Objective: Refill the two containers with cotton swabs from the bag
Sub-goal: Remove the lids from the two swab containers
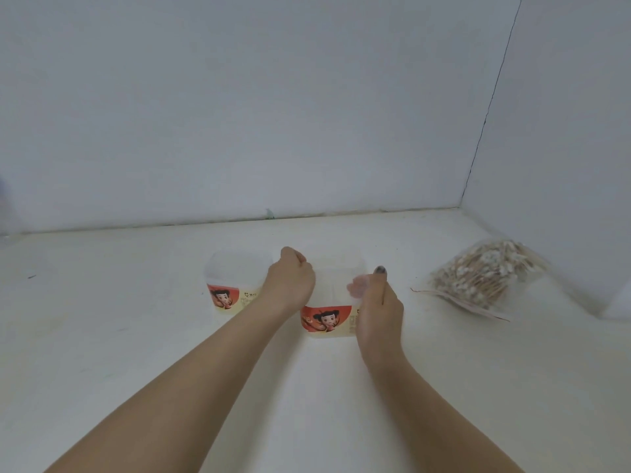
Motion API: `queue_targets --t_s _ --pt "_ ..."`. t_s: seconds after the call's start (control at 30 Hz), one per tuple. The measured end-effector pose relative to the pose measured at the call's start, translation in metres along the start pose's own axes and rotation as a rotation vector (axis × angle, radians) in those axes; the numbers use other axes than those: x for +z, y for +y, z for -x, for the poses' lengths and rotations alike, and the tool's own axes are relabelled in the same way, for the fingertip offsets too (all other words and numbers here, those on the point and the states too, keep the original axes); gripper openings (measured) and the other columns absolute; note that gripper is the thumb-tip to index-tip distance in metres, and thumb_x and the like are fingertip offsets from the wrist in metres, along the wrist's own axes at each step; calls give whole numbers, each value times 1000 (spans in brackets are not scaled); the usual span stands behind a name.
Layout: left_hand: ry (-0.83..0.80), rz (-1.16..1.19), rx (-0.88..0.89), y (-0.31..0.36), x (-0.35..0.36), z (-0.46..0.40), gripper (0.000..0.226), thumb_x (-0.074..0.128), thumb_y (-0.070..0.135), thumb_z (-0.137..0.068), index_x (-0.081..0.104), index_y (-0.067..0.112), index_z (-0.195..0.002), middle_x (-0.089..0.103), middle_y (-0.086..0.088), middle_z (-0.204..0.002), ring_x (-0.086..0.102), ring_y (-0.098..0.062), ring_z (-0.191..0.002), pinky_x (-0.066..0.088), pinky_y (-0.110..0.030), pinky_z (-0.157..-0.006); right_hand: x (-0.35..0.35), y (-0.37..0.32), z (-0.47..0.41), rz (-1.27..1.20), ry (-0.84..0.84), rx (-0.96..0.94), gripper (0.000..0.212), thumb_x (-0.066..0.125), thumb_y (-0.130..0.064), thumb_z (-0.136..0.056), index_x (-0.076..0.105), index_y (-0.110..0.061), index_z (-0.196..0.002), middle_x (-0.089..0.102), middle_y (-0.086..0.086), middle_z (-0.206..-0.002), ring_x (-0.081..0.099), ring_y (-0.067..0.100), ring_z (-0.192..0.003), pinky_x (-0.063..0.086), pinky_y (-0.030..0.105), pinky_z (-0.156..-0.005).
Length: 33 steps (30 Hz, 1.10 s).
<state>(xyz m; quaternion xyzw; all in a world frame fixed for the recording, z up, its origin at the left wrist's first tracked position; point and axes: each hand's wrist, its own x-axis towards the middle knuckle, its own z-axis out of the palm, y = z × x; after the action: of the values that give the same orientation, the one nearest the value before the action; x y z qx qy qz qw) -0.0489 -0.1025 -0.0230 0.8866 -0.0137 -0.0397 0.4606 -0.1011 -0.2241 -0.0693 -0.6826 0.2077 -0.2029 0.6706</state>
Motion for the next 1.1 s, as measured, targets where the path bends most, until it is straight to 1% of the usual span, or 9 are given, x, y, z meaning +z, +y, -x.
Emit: queue_targets --t_s 0.13,0.3,0.53,0.67,0.77,0.83,0.9,0.97,1.1 --pt "-122 43 3 -1 -7 5 24 34 26 -104 26 20 -126 59 -11 -97 58 -26 -90 43 -35 -77 1 -2 0 24 -5 -22 44 31 -43 -106 64 -22 -87 72 -6 -96 68 12 -91 53 44 -92" --pt "-205 49 -50 6 -14 8 19 34 37 -102 25 24 -112 46 -8 -92 48 -23 -86 40 -38 -77 -2 -8 0 -13 -21 18 37 33 -42 -105 61 -21 -91 71 -6 -97 65 12 -86 52 38 -80" --pt "-237 -382 126 30 -49 23 23 29 36 -105 27 15 -114 50 -6 -78 46 -20 -68 36 -35 -63 -9 -21 -6 77 -84 -8 34 33 -47 -104 56 -22 -101 65 -2 -91 62 19 -85 49 41 -82" --pt "-137 -412 250 32 -69 30 16 36 30 -103 38 14 -104 64 -12 -95 63 -28 -88 45 -38 -70 -10 -26 -6 167 -80 -69 33 32 -46 -104 53 -22 -114 63 -4 -97 61 18 -93 48 39 -86" --pt "45 -536 401 19 -92 22 13 46 24 -96 45 16 -107 60 -3 -103 59 -26 -92 45 -36 -72 -9 -33 -10 298 8 -218 36 33 -44 -104 49 -21 -127 60 -4 -120 57 18 -111 47 41 -97" --pt "-6 -777 374 -2 -109 8 45 53 25 -93 42 19 -137 49 -1 -141 49 -26 -127 44 -37 -97 -4 -44 -8 383 45 -379 38 35 -39 -104 49 -20 -134 56 -5 -132 52 15 -121 42 37 -104" --pt "-146 -964 288 -25 -119 -2 79 58 29 -90 18 26 -158 19 1 -166 19 -20 -152 19 -39 -122 6 -57 -2 454 8 -531 36 38 -32 -105 53 -17 -133 57 -4 -133 50 15 -124 37 29 -104" --pt "-231 -969 274 -39 -120 -6 89 61 31 -88 9 33 -160 15 3 -167 13 -18 -154 15 -38 -123 19 -64 8 514 -97 -611 35 38 -28 -105 54 -16 -134 57 -4 -134 48 15 -126 32 21 -100" --pt "-246 -813 306 -42 -129 -5 82 75 37 -76 32 40 -146 43 12 -134 44 -16 -125 48 -35 -97 51 -71 32 466 -290 -577 36 36 -26 -107 51 -16 -137 55 -4 -136 48 12 -127 30 17 -96"
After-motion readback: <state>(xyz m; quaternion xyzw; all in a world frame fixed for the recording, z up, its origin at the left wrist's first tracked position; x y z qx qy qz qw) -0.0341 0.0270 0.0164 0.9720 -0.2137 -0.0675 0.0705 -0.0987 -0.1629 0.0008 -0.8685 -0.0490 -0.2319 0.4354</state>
